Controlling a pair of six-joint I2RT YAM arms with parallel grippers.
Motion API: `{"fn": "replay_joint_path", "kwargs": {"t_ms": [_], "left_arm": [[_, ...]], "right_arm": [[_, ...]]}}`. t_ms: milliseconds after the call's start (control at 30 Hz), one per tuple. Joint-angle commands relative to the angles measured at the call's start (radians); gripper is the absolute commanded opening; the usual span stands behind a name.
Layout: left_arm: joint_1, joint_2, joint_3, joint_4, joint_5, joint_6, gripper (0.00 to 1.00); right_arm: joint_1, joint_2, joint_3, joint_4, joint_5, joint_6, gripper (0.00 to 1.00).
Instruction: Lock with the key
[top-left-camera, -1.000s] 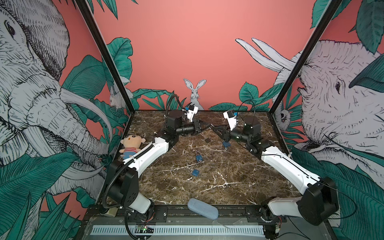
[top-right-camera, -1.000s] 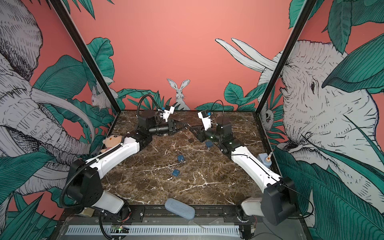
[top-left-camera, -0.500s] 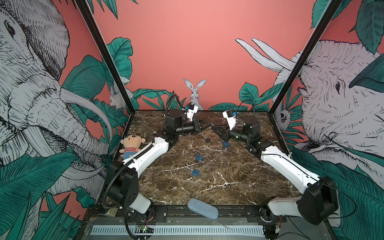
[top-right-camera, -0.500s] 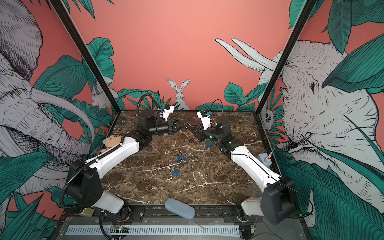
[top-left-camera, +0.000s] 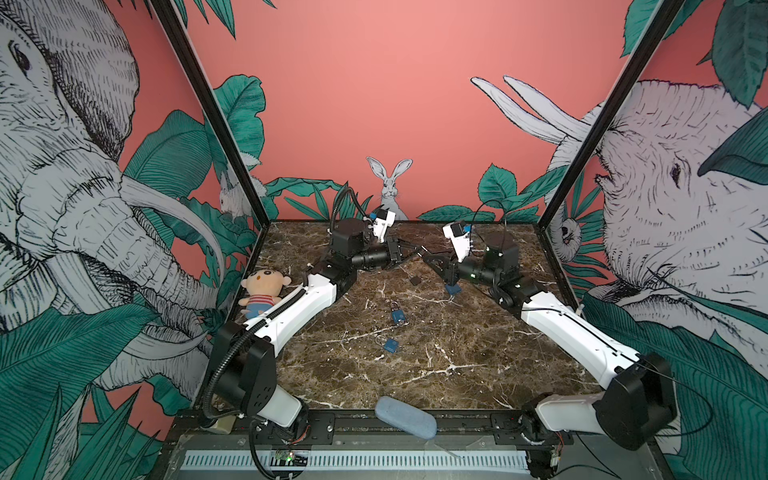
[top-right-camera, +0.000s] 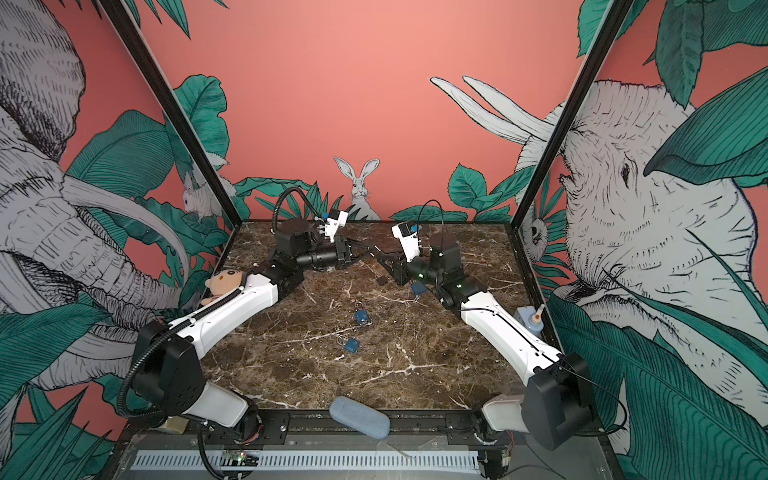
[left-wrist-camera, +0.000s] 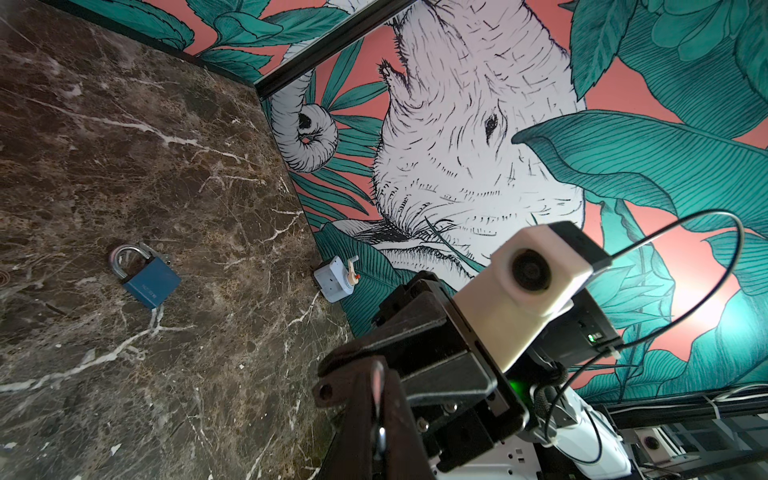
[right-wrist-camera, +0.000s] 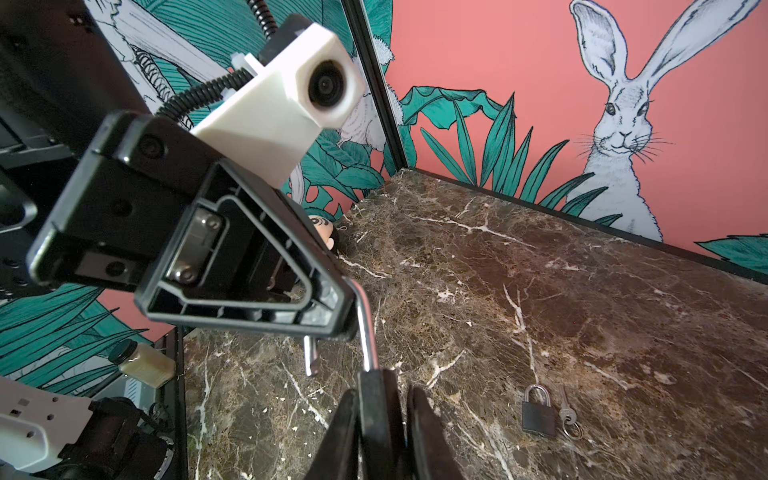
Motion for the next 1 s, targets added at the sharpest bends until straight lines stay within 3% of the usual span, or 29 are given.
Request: {"fn": "replay_joint_path", "kwargs": {"t_ms": [0, 133, 300, 333, 367, 400, 633, 767, 967], "left_arm": [[-0.005, -0.057, 0.029, 0.033, 0.015, 0.009, 0.0], [-0.005, -0.061, 0.027, 0.024, 0.015, 0.017, 0.0], [-0.005, -0.073, 0.03, -0.038, -0.001, 0.081, 0.0], [-0.004, -0.075, 0.04, -0.078, -0.009, 0.111, 0.22], [-0.003, -0.079, 0.05, -0.118, -0.021, 0.141, 0.32], [0.002, -0.082, 0.056, -0.142, -0.025, 0.166, 0.33], [0.079, -0.126, 0.022, -0.159, -0.005, 0.203, 0.38], [0.089, -0.14, 0.027, -0.236, 0.029, 0.279, 0.37], [0.088, -0.128, 0.003, -0.236, 0.126, 0.277, 0.42]], "right_arm": [[-0.001, -0.021, 0.01, 0.013, 0.025, -0.004, 0.15], [-0.001, -0.026, 0.014, 0.002, 0.036, -0.002, 0.0], [-0.002, -0.025, 0.04, -0.052, 0.018, 0.015, 0.0], [-0.005, -0.022, 0.05, -0.073, 0.002, 0.027, 0.0], [-0.01, -0.017, 0.06, -0.087, -0.021, 0.044, 0.0], [-0.017, -0.013, 0.071, -0.106, -0.051, 0.063, 0.0], [-0.066, -0.003, 0.075, -0.215, -0.207, 0.118, 0.0], [-0.079, -0.008, 0.048, -0.212, -0.303, 0.164, 0.0], [-0.081, -0.012, 0.0, -0.127, -0.437, 0.269, 0.0]]}}
